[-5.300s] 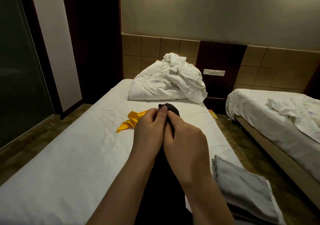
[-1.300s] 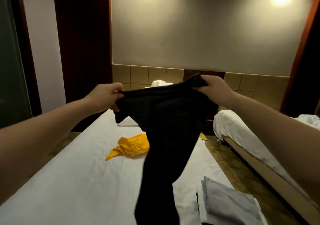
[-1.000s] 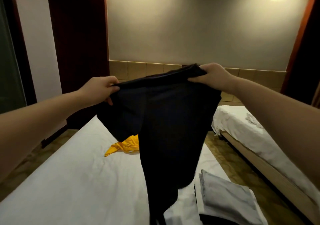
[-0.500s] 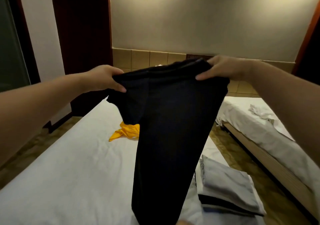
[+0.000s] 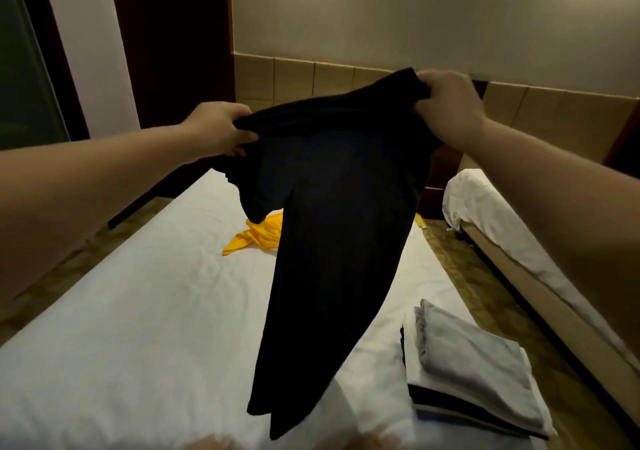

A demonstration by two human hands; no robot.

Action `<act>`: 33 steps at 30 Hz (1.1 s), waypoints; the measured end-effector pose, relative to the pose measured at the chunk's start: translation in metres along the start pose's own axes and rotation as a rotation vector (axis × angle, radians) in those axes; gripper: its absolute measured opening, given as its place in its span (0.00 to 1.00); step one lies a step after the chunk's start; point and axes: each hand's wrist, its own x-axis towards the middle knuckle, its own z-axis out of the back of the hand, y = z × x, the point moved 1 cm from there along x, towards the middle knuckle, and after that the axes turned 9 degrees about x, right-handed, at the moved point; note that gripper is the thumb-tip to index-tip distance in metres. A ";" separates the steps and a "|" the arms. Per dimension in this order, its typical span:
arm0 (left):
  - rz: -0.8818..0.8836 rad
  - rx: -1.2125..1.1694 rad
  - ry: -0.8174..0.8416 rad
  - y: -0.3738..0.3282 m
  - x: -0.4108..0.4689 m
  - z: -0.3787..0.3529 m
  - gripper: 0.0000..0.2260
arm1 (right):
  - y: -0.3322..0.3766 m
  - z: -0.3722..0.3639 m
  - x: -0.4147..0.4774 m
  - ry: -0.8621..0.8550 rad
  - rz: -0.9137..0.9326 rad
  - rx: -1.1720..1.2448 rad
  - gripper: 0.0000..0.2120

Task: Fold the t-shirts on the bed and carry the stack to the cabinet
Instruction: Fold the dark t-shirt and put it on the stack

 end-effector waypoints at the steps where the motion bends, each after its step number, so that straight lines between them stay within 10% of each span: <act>1: 0.027 0.017 -0.010 0.006 0.013 -0.011 0.05 | -0.008 -0.013 0.008 0.011 -0.008 -0.030 0.10; 16: -0.001 -0.037 -0.228 0.014 0.110 -0.008 0.09 | -0.019 -0.040 0.101 -0.193 -0.057 -0.065 0.13; 29: 0.015 0.153 0.236 0.062 -0.137 -0.089 0.06 | 0.012 -0.054 -0.184 0.420 -0.132 0.159 0.02; 33: 0.089 0.112 0.377 0.072 -0.233 -0.124 0.06 | 0.021 -0.064 -0.278 0.554 -0.283 0.306 0.15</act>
